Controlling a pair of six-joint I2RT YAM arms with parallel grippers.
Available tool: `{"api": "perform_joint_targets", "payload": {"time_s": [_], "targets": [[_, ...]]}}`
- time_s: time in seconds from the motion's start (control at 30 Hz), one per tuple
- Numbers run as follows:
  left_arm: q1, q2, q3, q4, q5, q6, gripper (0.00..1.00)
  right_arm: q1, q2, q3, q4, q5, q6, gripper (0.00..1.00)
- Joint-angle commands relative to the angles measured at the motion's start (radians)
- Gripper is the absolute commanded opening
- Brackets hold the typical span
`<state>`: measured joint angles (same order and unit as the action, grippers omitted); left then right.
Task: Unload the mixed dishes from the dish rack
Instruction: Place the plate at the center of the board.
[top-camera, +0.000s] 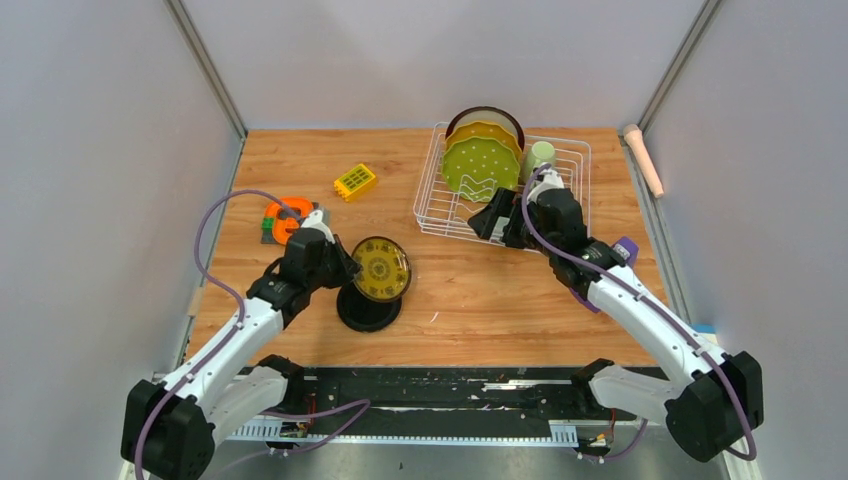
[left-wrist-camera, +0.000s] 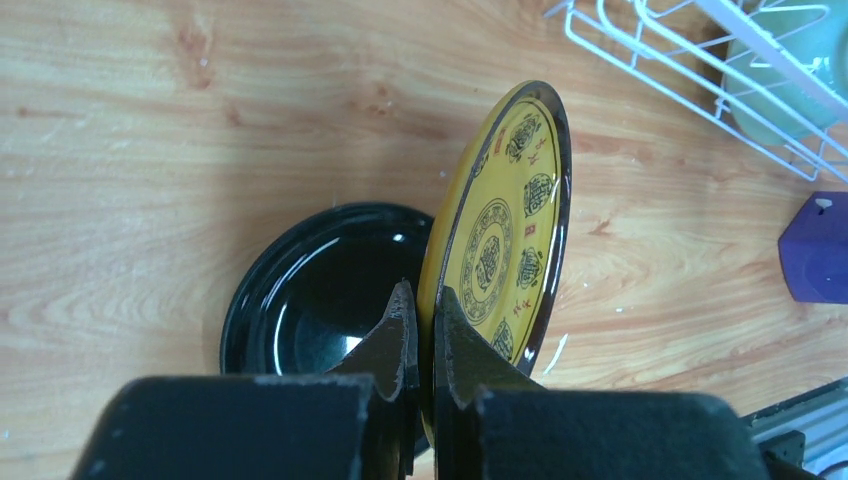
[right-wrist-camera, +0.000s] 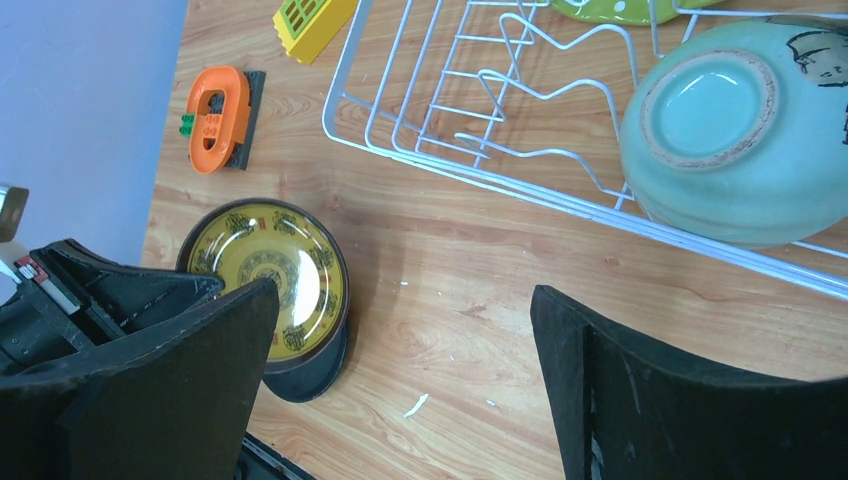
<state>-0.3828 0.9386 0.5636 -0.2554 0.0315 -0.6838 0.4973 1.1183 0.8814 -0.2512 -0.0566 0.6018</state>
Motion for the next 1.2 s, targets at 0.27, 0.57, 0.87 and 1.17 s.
{"api": "perform_joint_targets", "payload": {"time_s": [0.27,0.57,0.87,1.17], "targets": [[0.002,-0.14,-0.048,-0.231,-0.029,-0.085,0.0,0.004,-0.071,-0.032,-0.009,0.043,0.015,1.0],[0.001,-0.149,-0.086,-0.247,-0.061,-0.112,0.07,0.004,-0.107,-0.048,-0.022,0.055,0.017,1.0],[0.001,-0.204,-0.076,-0.307,-0.145,-0.115,0.72,0.005,-0.106,-0.046,-0.024,0.057,0.019,1.0],[0.001,-0.231,-0.006,-0.132,-0.075,0.04,1.0,0.005,-0.111,-0.043,-0.022,0.1,0.0,1.0]]}}
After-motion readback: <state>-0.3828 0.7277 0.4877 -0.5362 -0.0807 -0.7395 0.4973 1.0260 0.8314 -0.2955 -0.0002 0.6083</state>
